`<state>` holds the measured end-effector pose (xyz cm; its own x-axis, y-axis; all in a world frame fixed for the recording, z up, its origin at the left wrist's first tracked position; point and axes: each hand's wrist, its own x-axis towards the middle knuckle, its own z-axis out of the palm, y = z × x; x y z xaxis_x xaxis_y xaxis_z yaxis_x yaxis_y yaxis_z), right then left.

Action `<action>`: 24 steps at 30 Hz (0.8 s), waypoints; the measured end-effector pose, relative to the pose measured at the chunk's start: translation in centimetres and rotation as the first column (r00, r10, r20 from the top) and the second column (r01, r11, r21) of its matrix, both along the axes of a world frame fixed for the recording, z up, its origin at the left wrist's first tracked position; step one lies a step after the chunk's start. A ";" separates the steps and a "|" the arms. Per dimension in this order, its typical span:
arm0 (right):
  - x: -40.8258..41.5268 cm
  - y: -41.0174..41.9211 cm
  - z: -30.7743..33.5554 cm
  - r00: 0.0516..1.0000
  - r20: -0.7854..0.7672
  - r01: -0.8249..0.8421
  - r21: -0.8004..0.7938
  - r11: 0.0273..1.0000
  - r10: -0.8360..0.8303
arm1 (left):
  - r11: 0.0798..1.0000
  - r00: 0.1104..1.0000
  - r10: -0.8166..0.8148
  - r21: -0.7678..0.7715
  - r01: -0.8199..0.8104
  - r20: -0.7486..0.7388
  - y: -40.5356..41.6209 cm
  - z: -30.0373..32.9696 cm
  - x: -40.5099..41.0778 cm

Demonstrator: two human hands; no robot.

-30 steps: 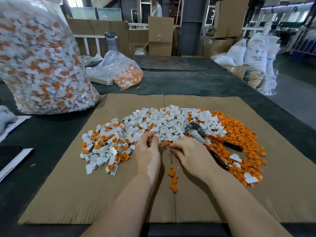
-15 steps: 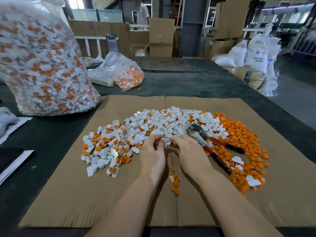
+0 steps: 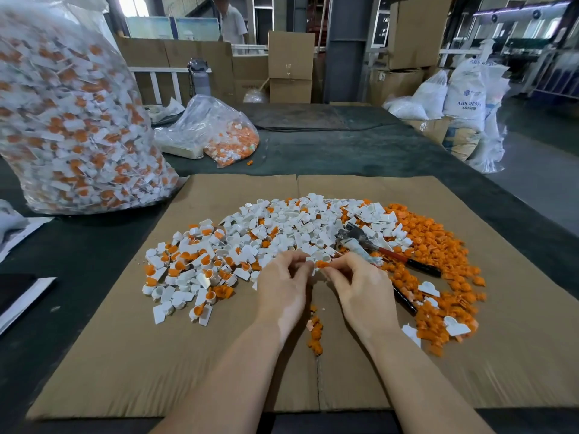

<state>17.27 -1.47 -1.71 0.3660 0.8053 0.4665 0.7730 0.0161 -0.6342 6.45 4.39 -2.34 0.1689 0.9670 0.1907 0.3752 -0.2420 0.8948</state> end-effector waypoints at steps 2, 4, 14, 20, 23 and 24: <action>0.0 0.0 -0.1 0.999 0.046 -0.002 -0.003 1.000 0.002 | 1.000 1.000 -0.013 -0.004 0.013 -0.003 -0.1 0.0 -0.1; -0.1 0.0 -0.2 0.997 0.083 0.008 0.020 1.000 -0.009 | 1.000 1.000 -0.028 -0.011 0.028 0.009 -0.1 0.1 -0.1; -0.1 0.2 -0.6 0.994 0.107 0.040 -0.052 0.998 -0.034 | 0.993 0.993 -0.117 -0.015 0.117 -0.008 -0.7 0.3 0.0; 0.1 0.1 -0.4 0.999 0.040 -0.035 -0.049 0.998 0.037 | 0.994 0.992 -0.105 -0.036 0.108 0.074 -0.7 0.4 -0.2; 0.0 -0.2 -0.2 0.997 0.008 -0.077 -0.022 0.997 0.078 | 0.996 0.993 -0.078 -0.031 0.081 0.085 -0.5 0.4 -0.3; -0.1 -0.3 -0.1 0.997 0.008 -0.078 -0.012 0.997 0.078 | 0.996 0.995 -0.083 -0.016 0.084 0.060 -0.5 0.4 -0.3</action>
